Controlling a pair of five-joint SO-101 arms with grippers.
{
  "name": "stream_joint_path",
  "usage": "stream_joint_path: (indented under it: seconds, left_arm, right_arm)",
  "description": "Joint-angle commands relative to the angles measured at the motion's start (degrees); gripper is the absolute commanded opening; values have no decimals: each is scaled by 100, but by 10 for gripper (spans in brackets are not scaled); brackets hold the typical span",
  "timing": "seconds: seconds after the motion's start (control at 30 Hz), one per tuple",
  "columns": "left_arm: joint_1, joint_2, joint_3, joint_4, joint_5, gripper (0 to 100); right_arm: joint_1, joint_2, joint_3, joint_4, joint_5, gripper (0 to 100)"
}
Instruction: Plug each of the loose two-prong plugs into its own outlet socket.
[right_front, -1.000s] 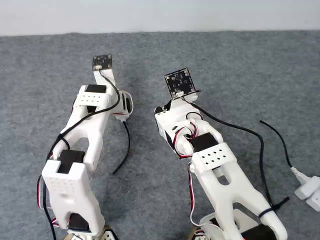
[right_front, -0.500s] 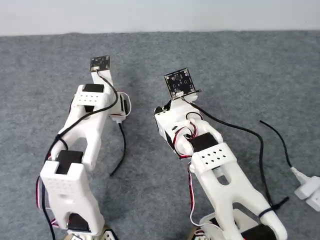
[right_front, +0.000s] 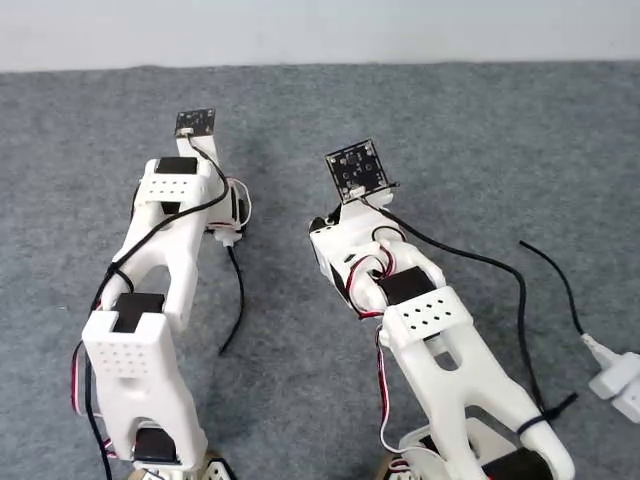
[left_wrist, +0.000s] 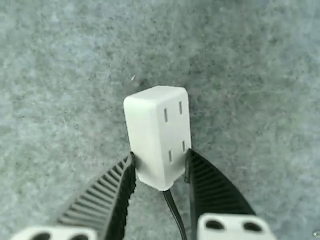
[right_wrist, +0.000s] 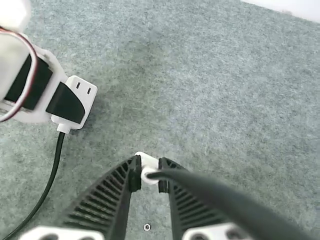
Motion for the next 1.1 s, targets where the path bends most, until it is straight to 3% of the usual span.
stream_joint_path:
  seconds: [0.0,0.37,0.73,0.83,1.0,1.07]
  left_arm:
    - [-220,167,4,193,-123,145]
    - [-563,141,-189,0,-589,213]
    - [-633,185,-189,-105,-615,213]
    - [-580,202,-171,-132,-615,167]
    - [-571,273,-171,-413,-615,11]
    - [-571,273,-180,-404,-615,15]
  right_arm:
    - [22,-242,-70,4,62,8]
    - [22,-242,-70,4,70,8]
    - [22,-242,-70,4,70,8]
    - [22,-242,-70,4,70,8]
    - [22,-242,-70,4,70,8]
    - [22,-242,-62,4,70,8]
